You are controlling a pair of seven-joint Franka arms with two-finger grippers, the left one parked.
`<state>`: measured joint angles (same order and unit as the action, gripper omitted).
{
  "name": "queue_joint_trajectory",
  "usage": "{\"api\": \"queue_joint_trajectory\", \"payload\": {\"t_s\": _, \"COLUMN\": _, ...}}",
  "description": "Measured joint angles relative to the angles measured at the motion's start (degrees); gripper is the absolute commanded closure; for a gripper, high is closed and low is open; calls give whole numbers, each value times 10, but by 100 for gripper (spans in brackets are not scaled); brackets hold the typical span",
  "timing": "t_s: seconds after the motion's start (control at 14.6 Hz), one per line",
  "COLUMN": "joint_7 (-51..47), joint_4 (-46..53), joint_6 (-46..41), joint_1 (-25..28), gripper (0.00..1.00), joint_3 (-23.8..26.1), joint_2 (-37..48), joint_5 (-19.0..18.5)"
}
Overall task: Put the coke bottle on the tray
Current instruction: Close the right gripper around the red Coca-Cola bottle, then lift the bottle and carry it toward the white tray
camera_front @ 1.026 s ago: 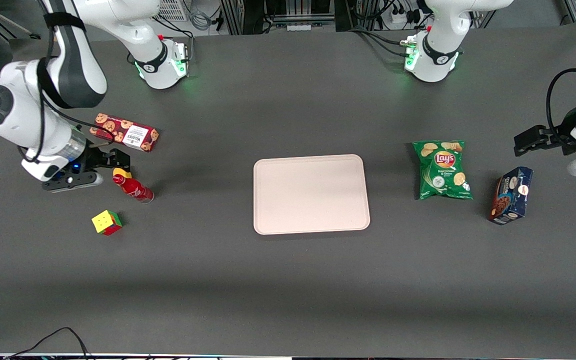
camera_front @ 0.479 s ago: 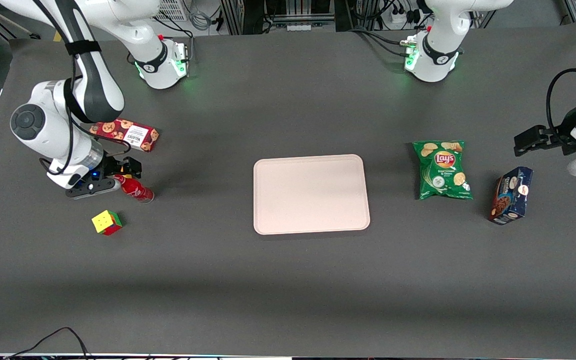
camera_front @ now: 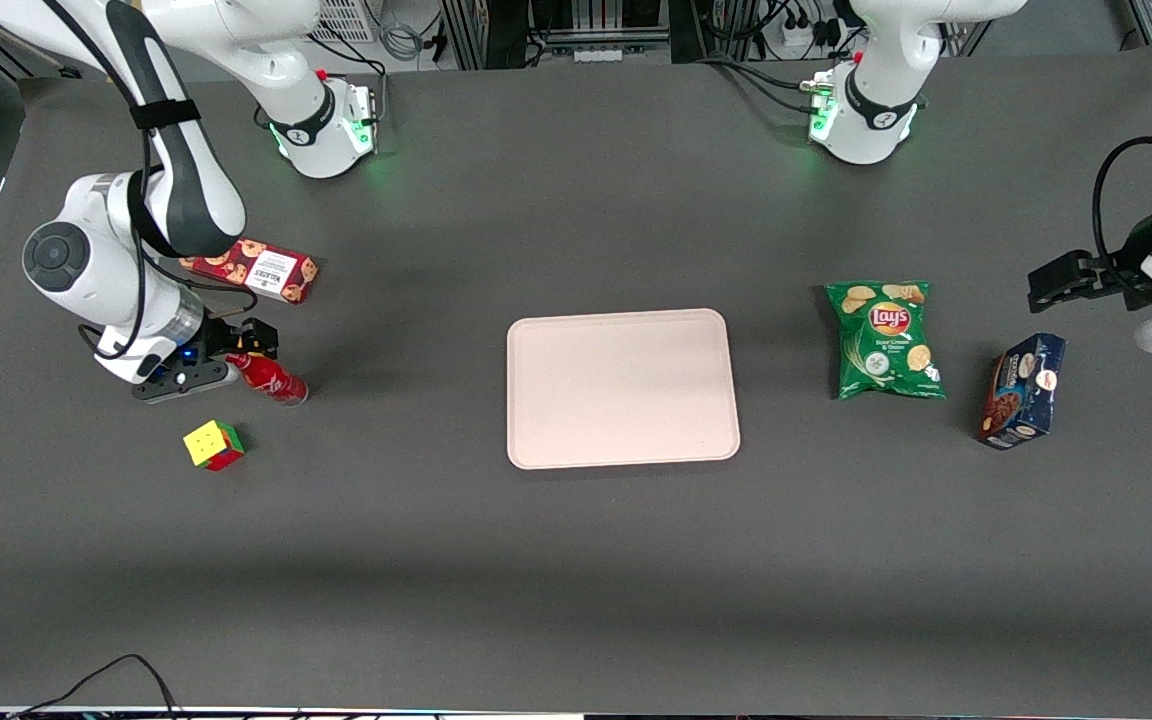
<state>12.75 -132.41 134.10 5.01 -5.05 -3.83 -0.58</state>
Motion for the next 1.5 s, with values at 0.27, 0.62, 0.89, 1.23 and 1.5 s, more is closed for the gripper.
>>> {"api": "queue_joint_trajectory", "payload": {"t_s": 0.27, "joint_7": 0, "joint_4": -4, "joint_6": 0, "joint_1": 0, "gripper": 75, "joint_3": 0, "joint_2": 0, "joint_5": 0}}
{"api": "queue_joint_trajectory", "payload": {"t_s": 0.62, "joint_7": 1, "joint_4": -4, "joint_6": 0, "joint_1": 0, "gripper": 100, "joint_3": 0, "joint_2": 2, "joint_5": -1}}
{"api": "queue_joint_trajectory", "payload": {"t_s": 0.89, "joint_7": 1, "joint_4": 1, "joint_6": -5, "joint_1": 2, "gripper": 100, "joint_3": 0, "joint_2": 15, "joint_5": -1}}
{"api": "queue_joint_trajectory", "payload": {"t_s": 1.23, "joint_7": -3, "joint_4": 113, "joint_6": -169, "joint_1": 5, "gripper": 100, "joint_3": 15, "joint_2": 45, "joint_5": -1}}
{"api": "queue_joint_trajectory", "payload": {"t_s": 1.5, "joint_7": -51, "joint_4": 250, "joint_6": -304, "joint_1": 6, "gripper": 100, "joint_3": 57, "joint_2": 53, "joint_5": 0}}
